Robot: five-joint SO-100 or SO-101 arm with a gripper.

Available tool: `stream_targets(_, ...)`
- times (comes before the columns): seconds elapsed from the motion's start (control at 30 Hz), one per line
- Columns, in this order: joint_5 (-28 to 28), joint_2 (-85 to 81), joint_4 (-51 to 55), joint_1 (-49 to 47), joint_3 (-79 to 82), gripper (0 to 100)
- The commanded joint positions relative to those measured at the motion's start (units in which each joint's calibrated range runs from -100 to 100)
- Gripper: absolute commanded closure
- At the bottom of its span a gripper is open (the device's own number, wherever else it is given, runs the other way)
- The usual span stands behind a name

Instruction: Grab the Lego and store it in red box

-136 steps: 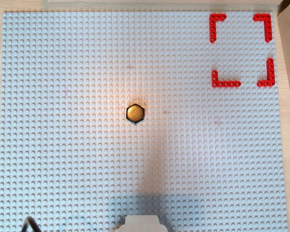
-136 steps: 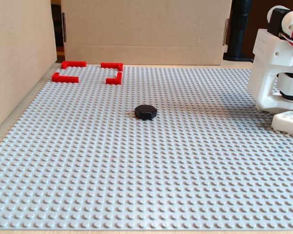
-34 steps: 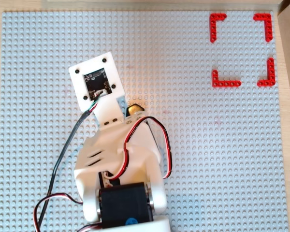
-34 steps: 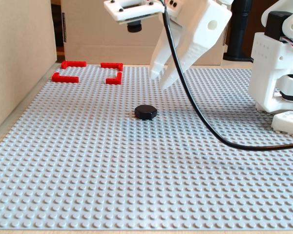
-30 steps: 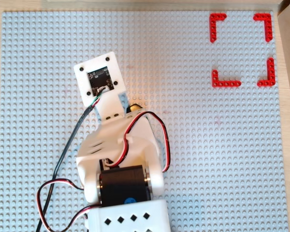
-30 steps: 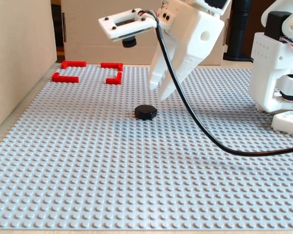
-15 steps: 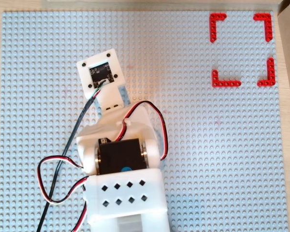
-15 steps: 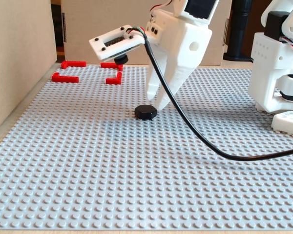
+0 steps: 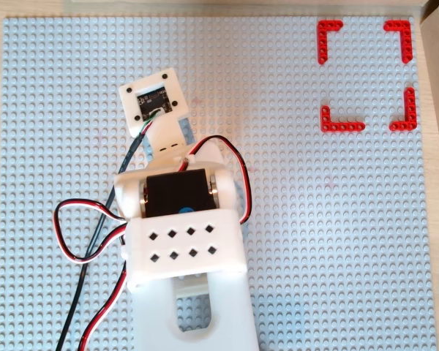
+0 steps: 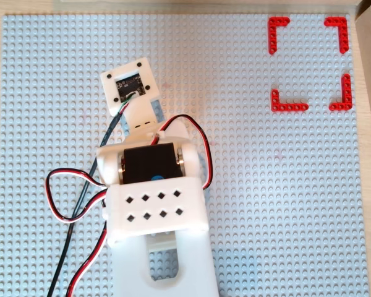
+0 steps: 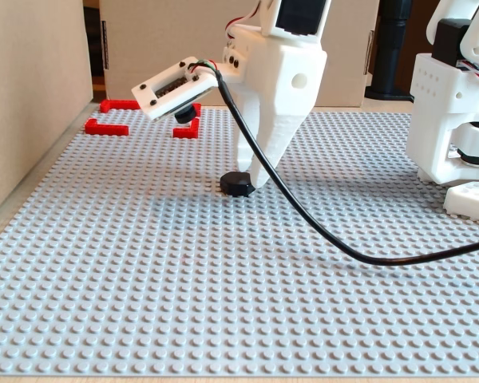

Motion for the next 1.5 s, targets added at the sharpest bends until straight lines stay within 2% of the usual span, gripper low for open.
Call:
stream_targets(0.0,0.0,1.1,0.9,-0.2,-3.3,86)
stream_targets(0.87,0.2,7.6,4.5,-0.1,-8.6,86)
stream_targets(1.2,-0.1,7.6,4.0,4.8,-8.7,82)
stream_targets(1.47,-0.1,7.6,4.0,4.8,-8.7,82)
